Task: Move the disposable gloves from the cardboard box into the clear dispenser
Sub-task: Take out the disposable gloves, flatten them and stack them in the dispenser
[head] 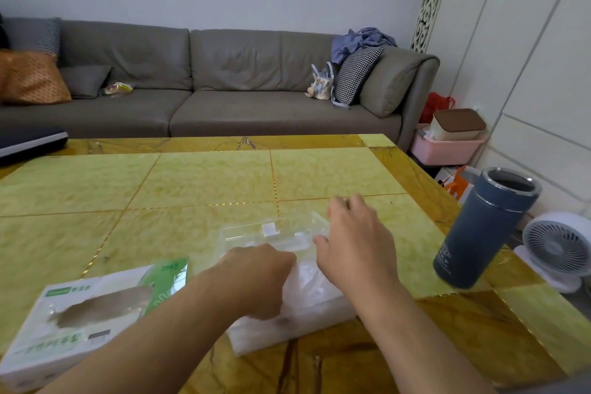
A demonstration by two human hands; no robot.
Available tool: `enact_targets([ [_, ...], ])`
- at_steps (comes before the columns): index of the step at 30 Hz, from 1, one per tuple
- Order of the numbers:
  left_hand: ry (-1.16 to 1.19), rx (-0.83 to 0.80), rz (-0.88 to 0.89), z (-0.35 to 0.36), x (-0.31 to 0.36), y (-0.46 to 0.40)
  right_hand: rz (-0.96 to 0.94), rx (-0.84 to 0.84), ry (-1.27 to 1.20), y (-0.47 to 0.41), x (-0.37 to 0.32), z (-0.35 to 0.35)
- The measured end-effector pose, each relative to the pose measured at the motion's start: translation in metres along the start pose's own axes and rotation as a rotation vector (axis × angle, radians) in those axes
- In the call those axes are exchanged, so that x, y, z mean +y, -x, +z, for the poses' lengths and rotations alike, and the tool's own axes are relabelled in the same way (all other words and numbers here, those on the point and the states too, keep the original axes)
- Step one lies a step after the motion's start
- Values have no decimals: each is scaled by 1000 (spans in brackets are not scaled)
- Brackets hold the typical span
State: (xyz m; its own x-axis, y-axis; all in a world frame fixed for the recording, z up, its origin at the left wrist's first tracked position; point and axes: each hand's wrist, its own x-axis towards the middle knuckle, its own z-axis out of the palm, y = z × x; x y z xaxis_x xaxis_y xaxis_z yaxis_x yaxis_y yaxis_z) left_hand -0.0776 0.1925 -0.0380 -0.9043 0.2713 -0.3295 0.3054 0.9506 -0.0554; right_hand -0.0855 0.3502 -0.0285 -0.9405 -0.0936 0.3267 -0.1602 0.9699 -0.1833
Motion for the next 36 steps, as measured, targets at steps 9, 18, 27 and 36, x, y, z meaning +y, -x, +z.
enact_targets([
  [9,26,31,117,3,-15,0,-104,-576,-45,6,-10,-9],
  [18,403,89,90,-40,-28,43,-108,-863,153,-8,-27,-1],
  [27,408,-49,-221,3,13,13,-40,-854,91,-5,-24,5],
  [36,284,-190,-193,-4,5,1,167,-953,149,-5,-29,7],
])
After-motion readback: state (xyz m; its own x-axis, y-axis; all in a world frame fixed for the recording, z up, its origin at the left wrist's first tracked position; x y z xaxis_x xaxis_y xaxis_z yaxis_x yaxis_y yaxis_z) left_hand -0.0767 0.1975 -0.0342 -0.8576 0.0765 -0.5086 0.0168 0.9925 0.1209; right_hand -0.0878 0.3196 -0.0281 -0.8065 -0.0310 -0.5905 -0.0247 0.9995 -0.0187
